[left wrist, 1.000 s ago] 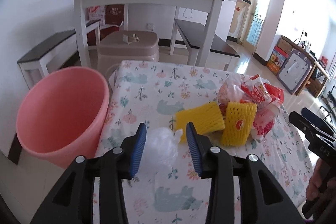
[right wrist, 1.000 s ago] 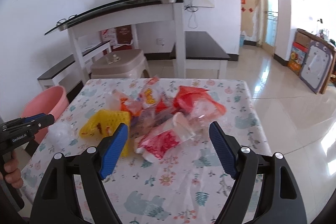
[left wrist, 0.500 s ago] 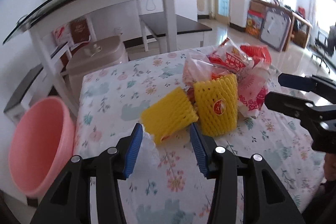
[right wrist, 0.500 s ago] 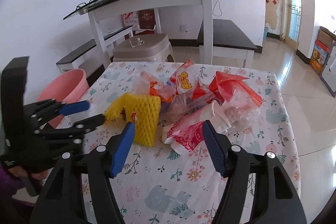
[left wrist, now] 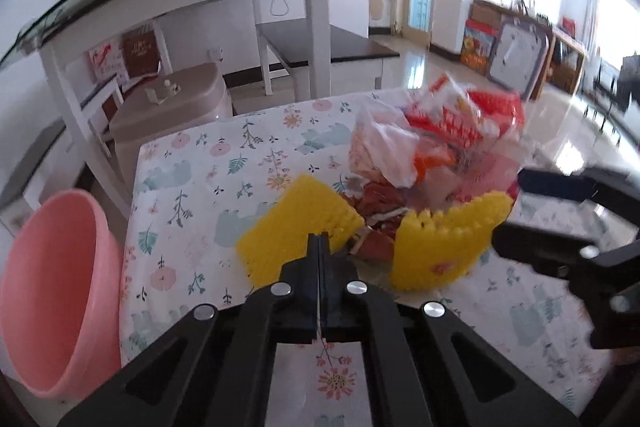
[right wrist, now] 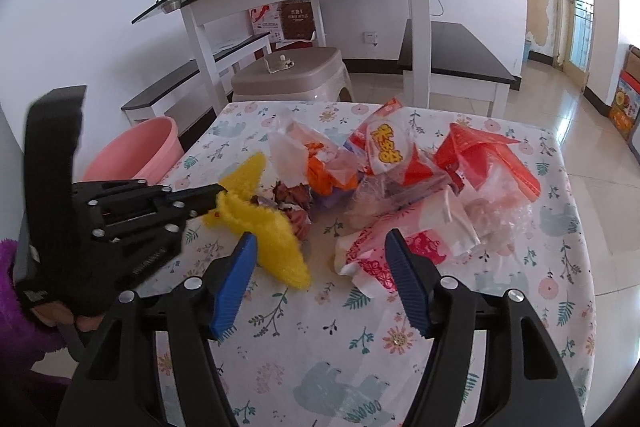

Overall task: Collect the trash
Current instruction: 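Grasp a white plastic bag with the left tool while the right tool grasps a yellow foam net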

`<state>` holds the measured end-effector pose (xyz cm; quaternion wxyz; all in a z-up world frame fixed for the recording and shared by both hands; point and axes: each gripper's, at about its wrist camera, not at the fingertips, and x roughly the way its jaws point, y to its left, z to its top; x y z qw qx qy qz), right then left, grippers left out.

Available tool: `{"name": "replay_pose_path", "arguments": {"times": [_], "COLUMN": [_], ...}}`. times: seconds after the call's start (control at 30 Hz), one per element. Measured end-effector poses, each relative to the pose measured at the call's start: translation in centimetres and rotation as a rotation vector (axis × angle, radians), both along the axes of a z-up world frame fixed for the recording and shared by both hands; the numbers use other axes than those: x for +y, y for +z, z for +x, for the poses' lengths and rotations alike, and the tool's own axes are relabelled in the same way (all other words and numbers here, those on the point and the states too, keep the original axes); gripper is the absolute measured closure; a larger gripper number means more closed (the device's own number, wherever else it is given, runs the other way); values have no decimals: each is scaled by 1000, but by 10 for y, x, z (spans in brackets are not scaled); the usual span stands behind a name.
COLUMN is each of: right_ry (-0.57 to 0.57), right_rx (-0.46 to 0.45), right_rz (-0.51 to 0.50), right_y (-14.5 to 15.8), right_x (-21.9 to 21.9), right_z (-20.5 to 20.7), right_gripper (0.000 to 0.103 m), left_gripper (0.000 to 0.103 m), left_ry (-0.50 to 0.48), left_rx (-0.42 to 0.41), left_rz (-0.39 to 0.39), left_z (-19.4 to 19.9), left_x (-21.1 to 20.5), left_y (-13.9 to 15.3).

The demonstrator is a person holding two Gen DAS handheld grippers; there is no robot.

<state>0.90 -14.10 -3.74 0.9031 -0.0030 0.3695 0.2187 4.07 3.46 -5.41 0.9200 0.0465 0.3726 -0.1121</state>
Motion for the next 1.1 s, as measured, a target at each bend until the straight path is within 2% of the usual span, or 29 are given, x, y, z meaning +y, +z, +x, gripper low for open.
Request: {"name": "replay_pose_path", "arguments": {"times": [0.07,0.23,0.33,0.47,0.5,0.57,0.8,0.87,0.93,1.0,1.1], "right_ry": [9,39,60,81,83,86,108,109,111,113,123], "right_rx": [12,40,60,104,112,111,53,38,27,19,11], "right_rz": [10,18,25,58,70,78,99,108,109,112,109], "right_y": [-1,-6,-9,-14,-14,-13,7,14,19,23,27], "right_x": [2,9,14,16,17,16,15,14,15,15,19], "right_z": [4,9,12,17,18,18,10,9,10,10,9], "right_gripper": [37,49,62,90,92,93,94,94,94,94,94], "left_gripper": [103,103,103,103,103,103,103,95,63,59,58], "left_ry": [5,34,70,116,131,147,158,138,120,92,64], "left_rx": [-4,-29,-33,-11,-5,-8,-22,-10,-3,-10,3], "left_rz": [-51,-164,-221,-339,-375,-393,-405,-386,-360,-315,-222], "left_z": [-4,-16,-22,-28,-29,-31,-44,-50,-58,-66,-70], "left_x": [8,36,55,81,90,98,114,109,101,87,66], "left_y": [6,29,38,43,44,46,56,54,52,47,37]}}
